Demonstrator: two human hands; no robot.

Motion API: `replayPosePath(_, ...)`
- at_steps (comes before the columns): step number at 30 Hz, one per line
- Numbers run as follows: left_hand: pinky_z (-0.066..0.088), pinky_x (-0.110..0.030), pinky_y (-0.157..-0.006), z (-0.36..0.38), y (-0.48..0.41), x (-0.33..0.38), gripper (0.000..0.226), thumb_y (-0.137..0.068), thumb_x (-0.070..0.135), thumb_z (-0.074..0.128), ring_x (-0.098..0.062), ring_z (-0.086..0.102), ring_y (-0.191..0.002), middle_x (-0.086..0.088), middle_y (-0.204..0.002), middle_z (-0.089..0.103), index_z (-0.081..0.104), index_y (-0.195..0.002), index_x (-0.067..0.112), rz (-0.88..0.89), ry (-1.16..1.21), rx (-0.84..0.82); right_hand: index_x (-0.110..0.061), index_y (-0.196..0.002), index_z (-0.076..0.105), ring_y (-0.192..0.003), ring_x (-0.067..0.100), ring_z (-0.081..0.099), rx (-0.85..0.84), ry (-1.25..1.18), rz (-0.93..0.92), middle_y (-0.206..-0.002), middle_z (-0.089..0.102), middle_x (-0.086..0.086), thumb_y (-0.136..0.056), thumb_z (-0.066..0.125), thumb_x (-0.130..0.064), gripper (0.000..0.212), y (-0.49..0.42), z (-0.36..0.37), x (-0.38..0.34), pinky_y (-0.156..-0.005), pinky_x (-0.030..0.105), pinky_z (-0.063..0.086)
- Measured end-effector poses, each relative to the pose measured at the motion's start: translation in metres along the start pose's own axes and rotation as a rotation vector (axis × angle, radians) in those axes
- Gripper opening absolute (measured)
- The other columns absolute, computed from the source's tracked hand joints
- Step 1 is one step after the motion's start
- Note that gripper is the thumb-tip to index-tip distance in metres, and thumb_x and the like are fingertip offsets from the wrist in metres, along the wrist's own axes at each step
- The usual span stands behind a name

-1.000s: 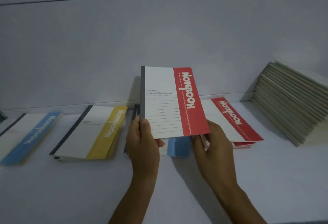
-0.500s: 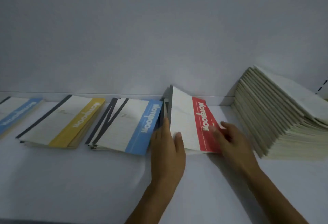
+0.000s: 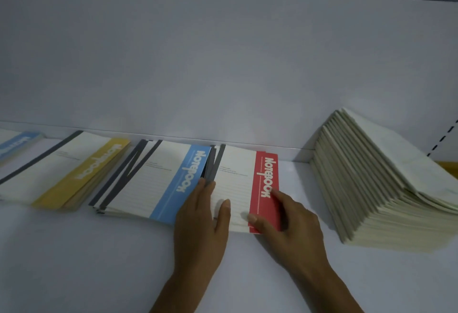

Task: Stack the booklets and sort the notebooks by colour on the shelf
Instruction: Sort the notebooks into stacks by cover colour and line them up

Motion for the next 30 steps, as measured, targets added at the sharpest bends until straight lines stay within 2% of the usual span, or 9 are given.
replayPosePath(3,0.025,-0.034,-0.111,0.000,-0.003,0.000,0.076,-0.083,0.062,0.021,-0.019,0.029,-0.140,-0.001,-0.150,0.035,0.031,-0.145,0.019,-0.034,-0.095,-0.016,-0.066,-0.105,0.032,-0.076,-0.015,0.053,0.014,0.037,-0.068,-0.098,0.039,-0.049,-0.061,0.040,-0.094,0.053,0.000,-0.003,-0.004,-0.074,0.006,0.042)
replayPosePath(6,0.014,-0.040,-0.116,-0.004,-0.012,-0.003,0.083,-0.080,0.068,0.008,-0.021,0.012,-0.145,-0.001,-0.156,0.023,0.020,-0.149,0.023,-0.089,-0.198,-0.039,-0.060,-0.116,0.027,-0.094,-0.004,0.057,-0.027,0.073,-0.093,-0.112,0.044,-0.039,-0.063,0.038,-0.094,0.064,-0.002,-0.001,-0.001,-0.094,0.030,0.049)
replayPosePath(9,0.012,-0.038,-0.116,-0.009,-0.013,-0.004,0.079,-0.088,0.070,0.010,-0.019,0.017,-0.144,-0.002,-0.157,0.019,0.019,-0.149,0.022,-0.039,-0.151,-0.038,-0.060,-0.121,0.023,-0.096,-0.007,0.048,-0.077,0.115,-0.164,-0.115,0.040,-0.037,-0.060,0.035,-0.096,0.072,0.001,0.001,-0.003,-0.099,0.026,0.032)
replayPosePath(12,0.025,-0.043,-0.113,-0.012,0.000,-0.005,0.079,-0.084,0.069,0.023,-0.020,0.020,-0.143,0.000,-0.158,0.014,0.020,-0.149,0.024,0.087,-0.126,-0.059,-0.045,-0.136,0.030,-0.110,-0.001,0.050,-0.110,0.110,-0.147,-0.130,0.047,-0.027,-0.055,0.036,-0.098,0.096,0.000,0.000,0.001,-0.107,0.033,0.034)
replayPosePath(15,0.039,-0.043,-0.103,-0.017,0.010,-0.009,0.090,-0.074,0.077,0.042,-0.021,0.031,-0.138,0.001,-0.156,0.023,0.026,-0.147,0.027,0.101,-0.103,-0.074,-0.047,-0.133,0.034,-0.105,-0.001,0.054,-0.083,0.005,-0.123,-0.120,0.048,-0.033,-0.057,0.049,-0.091,0.089,0.000,-0.002,0.004,-0.100,0.041,0.046)
replayPosePath(21,0.050,-0.045,-0.086,-0.016,0.013,-0.006,0.082,-0.074,0.051,0.058,-0.036,0.057,-0.116,-0.018,-0.140,0.048,0.039,-0.141,0.007,0.226,-0.274,-0.061,-0.053,-0.128,0.029,-0.096,-0.012,0.048,-0.077,0.011,-0.138,-0.109,0.037,-0.045,-0.059,0.053,-0.087,0.081,0.001,-0.003,0.006,-0.095,0.026,0.039)
replayPosePath(24,0.049,-0.047,-0.089,-0.014,0.012,-0.008,0.077,-0.079,0.048,0.051,-0.038,0.052,-0.122,-0.019,-0.146,0.038,0.035,-0.143,0.007,0.191,-0.274,-0.066,-0.038,-0.138,0.034,-0.108,-0.001,0.052,-0.118,0.082,-0.157,-0.120,0.046,-0.031,-0.065,0.053,-0.079,0.085,0.001,0.000,0.009,-0.094,0.018,0.031)
replayPosePath(26,0.046,-0.046,-0.094,-0.012,0.012,-0.009,0.084,-0.078,0.058,0.046,-0.034,0.045,-0.130,-0.014,-0.152,0.028,0.028,-0.146,0.013,0.172,-0.302,-0.102,-0.033,-0.141,0.035,-0.113,0.007,0.056,-0.114,0.104,-0.151,-0.129,0.053,-0.021,-0.069,0.055,-0.074,0.085,0.000,0.000,0.010,-0.097,0.023,0.035)
replayPosePath(30,0.043,-0.041,-0.098,-0.013,0.006,-0.011,0.085,-0.077,0.059,0.044,-0.029,0.042,-0.132,-0.011,-0.154,0.026,0.024,-0.148,0.016,0.130,-0.245,-0.094,-0.057,-0.123,0.026,-0.090,-0.020,0.043,-0.127,0.042,-0.160,-0.113,0.034,-0.046,-0.068,0.056,-0.074,0.065,0.000,-0.001,0.006,-0.079,-0.004,0.023)
Point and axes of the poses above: each hand's wrist, its own y-axis away from the middle knuckle, its own z-axis out of the palm, x = y × z, the point moved 2 cm from there along -y, towards the middle knuckle
